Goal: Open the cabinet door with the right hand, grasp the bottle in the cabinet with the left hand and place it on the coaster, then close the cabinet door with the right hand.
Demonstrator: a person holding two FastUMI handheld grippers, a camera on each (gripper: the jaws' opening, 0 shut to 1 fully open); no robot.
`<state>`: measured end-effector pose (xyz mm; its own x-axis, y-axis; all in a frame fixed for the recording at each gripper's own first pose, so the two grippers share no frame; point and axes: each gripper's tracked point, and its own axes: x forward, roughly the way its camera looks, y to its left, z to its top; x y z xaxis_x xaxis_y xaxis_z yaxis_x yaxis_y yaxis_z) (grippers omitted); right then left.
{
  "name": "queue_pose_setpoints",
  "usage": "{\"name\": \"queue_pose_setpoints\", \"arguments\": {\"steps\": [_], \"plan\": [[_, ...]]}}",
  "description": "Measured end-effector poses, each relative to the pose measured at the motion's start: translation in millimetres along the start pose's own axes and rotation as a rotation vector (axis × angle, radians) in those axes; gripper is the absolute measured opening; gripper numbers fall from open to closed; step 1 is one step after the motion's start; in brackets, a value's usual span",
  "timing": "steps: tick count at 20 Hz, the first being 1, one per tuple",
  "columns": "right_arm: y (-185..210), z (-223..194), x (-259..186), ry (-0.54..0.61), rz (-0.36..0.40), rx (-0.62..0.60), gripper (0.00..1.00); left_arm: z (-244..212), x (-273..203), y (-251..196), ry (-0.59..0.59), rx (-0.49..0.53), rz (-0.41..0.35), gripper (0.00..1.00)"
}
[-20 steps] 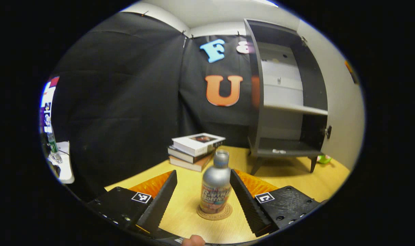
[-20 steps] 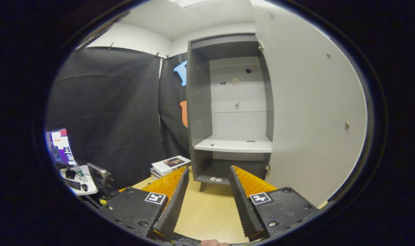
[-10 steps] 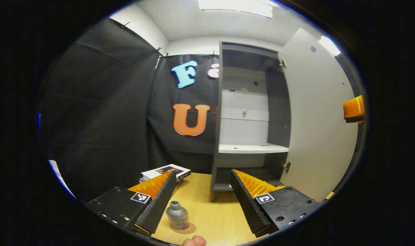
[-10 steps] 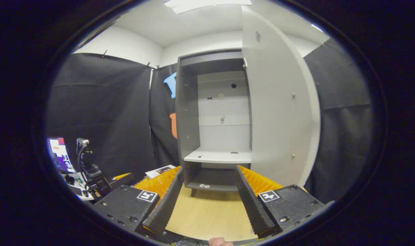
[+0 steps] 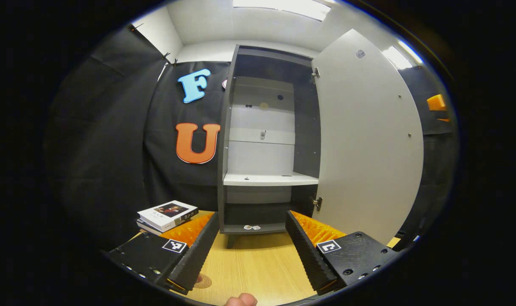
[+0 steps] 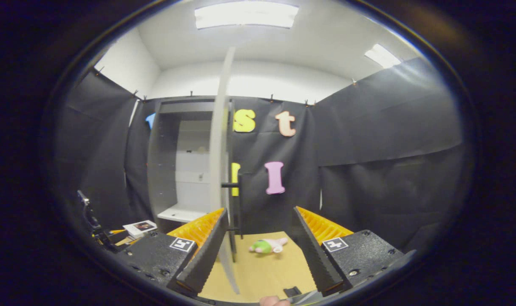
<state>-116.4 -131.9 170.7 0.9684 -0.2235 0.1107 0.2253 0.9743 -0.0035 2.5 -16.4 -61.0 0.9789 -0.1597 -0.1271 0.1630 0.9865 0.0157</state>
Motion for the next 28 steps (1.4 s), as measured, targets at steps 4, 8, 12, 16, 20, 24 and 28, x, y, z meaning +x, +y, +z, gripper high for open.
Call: {"name": "queue_pose_setpoints", "arguments": {"steps": [4, 8, 12, 16, 20, 24, 28], "plan": [[-24, -27, 47, 0.053, -0.013, 0.055, 0.94, -4, -4, 1, 0.016, 0.005, 0.021, 0.95], [-19, -45, 83, 0.076, 0.019, 0.079, 0.94, -7, -9, 10, 0.021, 0.023, 0.055, 0.95], [0, -42, 95, 0.067, 0.065, 0.066, 0.95, -7, -12, 20, 0.018, 0.034, 0.087, 0.95], [5, -35, 93, 0.049, 0.062, 0.033, 0.92, -9, -13, 25, 0.028, 0.026, 0.11, 0.95], [25, -36, 86, 0.056, 0.096, 0.051, 0.91, 1, -11, 23, 0.005, 0.034, 0.102, 0.95], [69, -39, 79, 0.061, 0.177, 0.069, 0.87, 5, -13, 23, -0.007, 0.044, 0.093, 0.95], [120, -37, 76, 0.041, 0.25, 0.026, 0.91, 2, -19, 37, -0.002, 0.048, 0.113, 0.95]]}}
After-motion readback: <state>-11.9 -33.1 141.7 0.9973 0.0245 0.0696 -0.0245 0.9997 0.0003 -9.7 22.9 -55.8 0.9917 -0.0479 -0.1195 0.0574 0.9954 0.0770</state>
